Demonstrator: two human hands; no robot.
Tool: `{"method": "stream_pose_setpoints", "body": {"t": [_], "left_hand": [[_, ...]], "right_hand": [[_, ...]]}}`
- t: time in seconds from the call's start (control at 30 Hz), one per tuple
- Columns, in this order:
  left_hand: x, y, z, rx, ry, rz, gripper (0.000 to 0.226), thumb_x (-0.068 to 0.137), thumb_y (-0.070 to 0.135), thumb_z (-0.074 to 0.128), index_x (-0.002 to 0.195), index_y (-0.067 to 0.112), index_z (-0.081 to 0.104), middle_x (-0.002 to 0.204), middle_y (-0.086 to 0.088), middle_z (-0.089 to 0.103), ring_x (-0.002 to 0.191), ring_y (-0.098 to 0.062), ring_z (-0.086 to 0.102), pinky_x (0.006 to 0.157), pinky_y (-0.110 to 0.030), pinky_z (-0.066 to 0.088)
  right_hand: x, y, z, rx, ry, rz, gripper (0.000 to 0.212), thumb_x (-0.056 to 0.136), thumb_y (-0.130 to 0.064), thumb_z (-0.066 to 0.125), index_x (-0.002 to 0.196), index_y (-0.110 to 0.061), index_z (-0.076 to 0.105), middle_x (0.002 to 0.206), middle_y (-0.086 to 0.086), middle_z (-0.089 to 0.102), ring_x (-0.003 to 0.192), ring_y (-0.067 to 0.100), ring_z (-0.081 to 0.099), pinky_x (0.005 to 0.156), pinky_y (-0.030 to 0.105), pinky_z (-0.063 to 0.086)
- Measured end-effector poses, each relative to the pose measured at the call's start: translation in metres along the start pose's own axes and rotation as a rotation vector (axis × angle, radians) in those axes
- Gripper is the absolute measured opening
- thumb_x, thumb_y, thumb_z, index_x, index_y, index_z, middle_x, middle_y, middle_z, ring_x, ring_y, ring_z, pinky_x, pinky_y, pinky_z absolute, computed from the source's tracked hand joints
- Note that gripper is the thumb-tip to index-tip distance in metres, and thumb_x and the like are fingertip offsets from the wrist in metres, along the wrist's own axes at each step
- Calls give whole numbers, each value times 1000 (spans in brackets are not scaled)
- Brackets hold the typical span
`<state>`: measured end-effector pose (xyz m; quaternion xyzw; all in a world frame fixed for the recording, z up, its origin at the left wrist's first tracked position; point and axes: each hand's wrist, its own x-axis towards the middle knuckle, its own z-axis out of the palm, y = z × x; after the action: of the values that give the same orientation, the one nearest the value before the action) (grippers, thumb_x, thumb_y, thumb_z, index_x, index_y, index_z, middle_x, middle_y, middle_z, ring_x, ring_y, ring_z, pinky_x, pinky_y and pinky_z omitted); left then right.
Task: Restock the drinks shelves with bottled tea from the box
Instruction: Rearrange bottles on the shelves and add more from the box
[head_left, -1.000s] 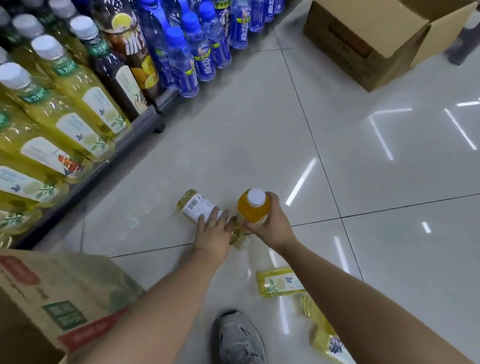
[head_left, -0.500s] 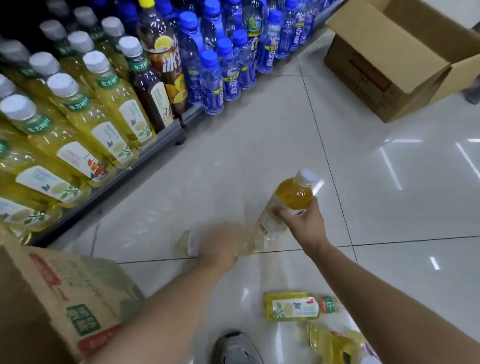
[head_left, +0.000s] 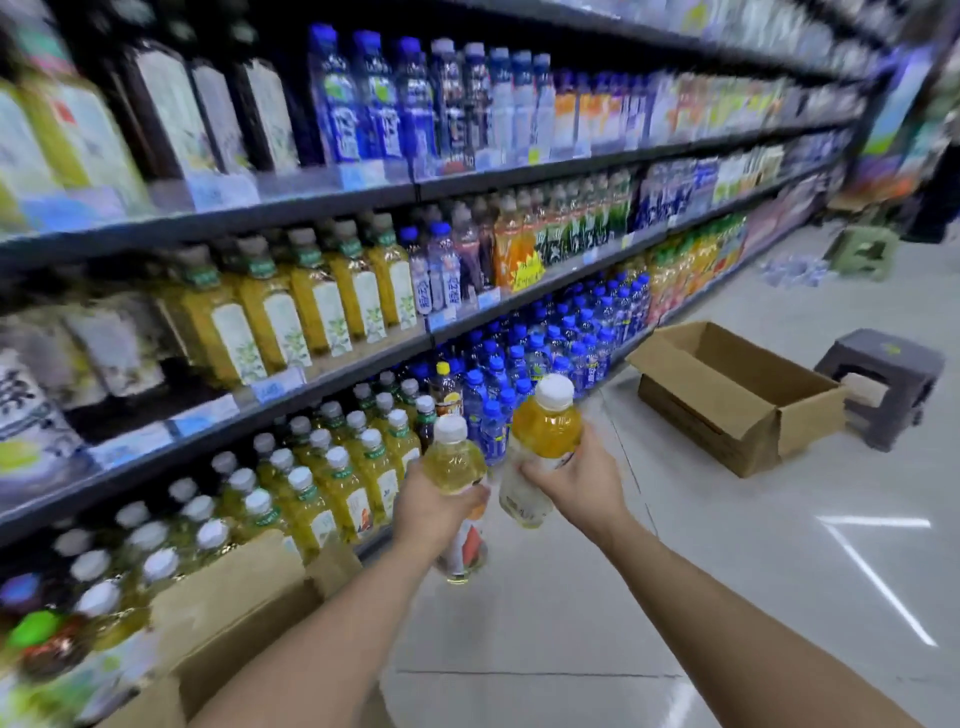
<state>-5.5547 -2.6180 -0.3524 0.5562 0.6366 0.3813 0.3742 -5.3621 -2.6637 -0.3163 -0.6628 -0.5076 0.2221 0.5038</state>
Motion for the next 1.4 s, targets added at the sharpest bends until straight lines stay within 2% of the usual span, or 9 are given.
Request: {"method": "stream_pose_setpoints", "body": {"t": [0.17,0.33,0.5,0.63,0.83,0.97,1.17,1.3,1.4], "left_hand": [[-37,61,-144,-6,233,160,57,56,48,92,94,36,51,87,22,62,81,-7,61,59,-6,39],[-51,69,-272,-47,413,179,75,58,45,92,118,24,51,107,4,69,102,-20,67,82,-34,54],[-49,40,-353,10,526,146,71,57,46,92,115,29,53,102,10,68,96,-14,66,80,-33,52],[-33,3,-392,11,569,84,68,56,50,91,109,33,53,100,12,67,93,-11,65,80,-33,52],[1,-55,-410,24,625,54,77,48,60,85,115,40,52,102,15,68,95,-8,66,83,-35,55],[29,-88,-410,31,629,8,92,50,62,86,127,31,48,114,12,64,106,-14,63,90,-33,53],[59,-121,-404,-29,626,-73,64,50,55,90,99,41,50,91,21,67,80,13,59,61,-5,41],[63,-134,-397,-4,587,-65,66,50,57,87,103,40,52,94,23,66,84,12,60,65,-8,41],[63,-133,-395,-9,596,-70,61,52,52,90,97,44,49,91,24,66,80,17,57,61,-5,40]], "right_hand": [[-25,-136,30,47,-110,-194,68,53,-58,80,109,-41,46,91,-28,59,81,-11,56,63,8,38],[-35,-246,91,93,-249,-358,64,61,-49,84,110,-38,44,91,-26,58,78,-12,54,61,4,39],[-37,-300,176,114,-376,-465,60,64,-47,86,108,-42,45,100,-21,63,94,-3,59,79,16,46],[-28,-310,249,134,-422,-474,69,58,-64,77,115,-38,48,103,-22,64,96,-1,60,78,17,48],[5,-302,343,156,-422,-488,66,68,-51,85,118,-48,41,107,-30,56,98,-9,53,77,2,38],[27,-296,398,141,-411,-433,70,63,-60,81,117,-50,38,105,-29,56,91,-7,53,77,12,43],[54,-284,464,75,-450,-291,60,70,-45,82,112,-27,43,106,-4,64,90,18,63,73,32,49],[68,-269,481,17,-534,-236,84,70,-35,87,135,-16,38,122,3,57,108,23,58,91,39,50],[63,-246,483,-88,-579,-234,86,75,-32,85,143,-16,35,122,5,62,105,22,62,79,34,51]]}}
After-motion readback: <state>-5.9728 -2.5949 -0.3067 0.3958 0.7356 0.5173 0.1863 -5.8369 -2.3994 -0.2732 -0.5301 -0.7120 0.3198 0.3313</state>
